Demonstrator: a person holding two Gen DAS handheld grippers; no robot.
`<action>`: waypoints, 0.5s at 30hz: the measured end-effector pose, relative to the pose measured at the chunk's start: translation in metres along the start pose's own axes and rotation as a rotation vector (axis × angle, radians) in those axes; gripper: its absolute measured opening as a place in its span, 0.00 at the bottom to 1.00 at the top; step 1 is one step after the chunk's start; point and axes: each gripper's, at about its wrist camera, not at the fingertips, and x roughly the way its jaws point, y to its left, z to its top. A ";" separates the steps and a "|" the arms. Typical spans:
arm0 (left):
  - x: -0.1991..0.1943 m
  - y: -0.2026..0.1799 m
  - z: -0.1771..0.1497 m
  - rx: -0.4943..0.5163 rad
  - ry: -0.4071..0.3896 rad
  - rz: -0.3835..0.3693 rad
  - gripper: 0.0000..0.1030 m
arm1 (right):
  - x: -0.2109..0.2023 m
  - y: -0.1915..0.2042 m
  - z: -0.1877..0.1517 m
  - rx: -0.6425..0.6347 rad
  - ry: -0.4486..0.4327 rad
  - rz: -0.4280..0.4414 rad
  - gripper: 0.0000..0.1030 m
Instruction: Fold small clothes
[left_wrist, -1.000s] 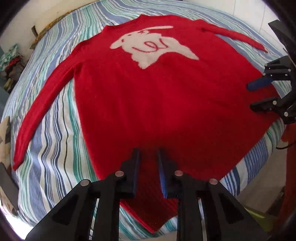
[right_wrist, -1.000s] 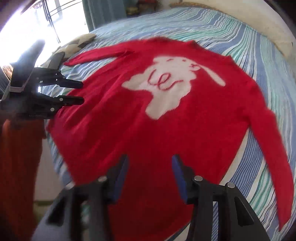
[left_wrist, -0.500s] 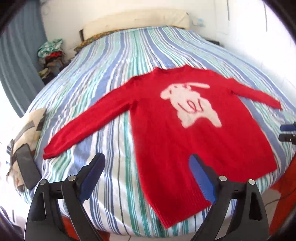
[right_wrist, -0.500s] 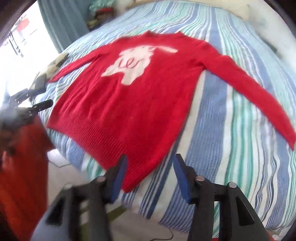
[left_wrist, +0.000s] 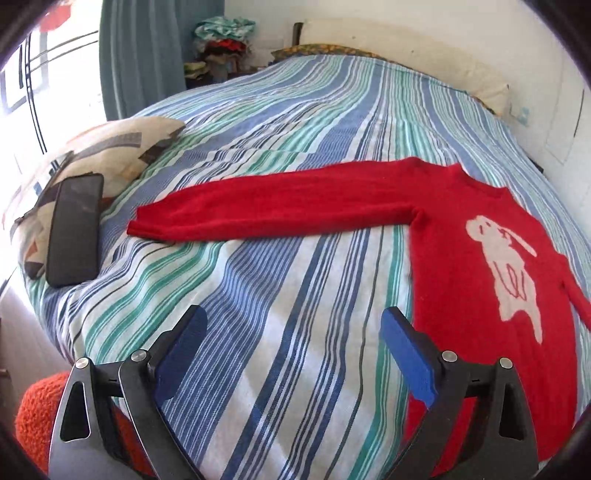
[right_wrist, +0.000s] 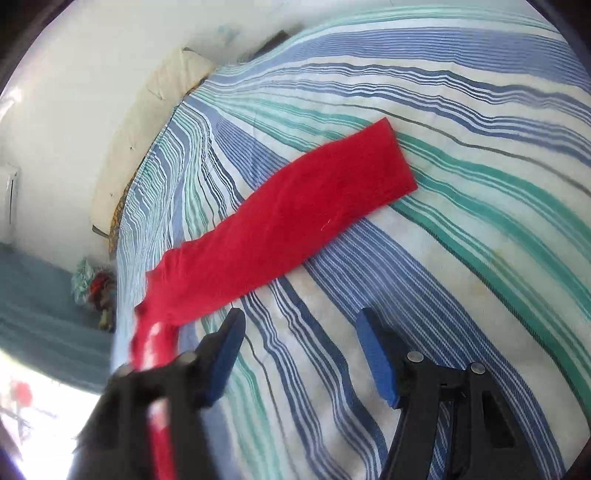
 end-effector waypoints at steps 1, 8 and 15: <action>-0.002 -0.002 0.000 0.011 -0.020 0.018 0.94 | -0.002 0.001 0.009 -0.004 -0.037 0.001 0.61; 0.012 -0.008 -0.003 0.036 0.029 0.048 0.94 | 0.022 -0.036 0.048 0.267 -0.107 -0.031 0.54; 0.019 -0.007 -0.006 0.070 0.047 0.072 0.94 | 0.001 -0.032 0.020 0.450 -0.230 -0.043 0.54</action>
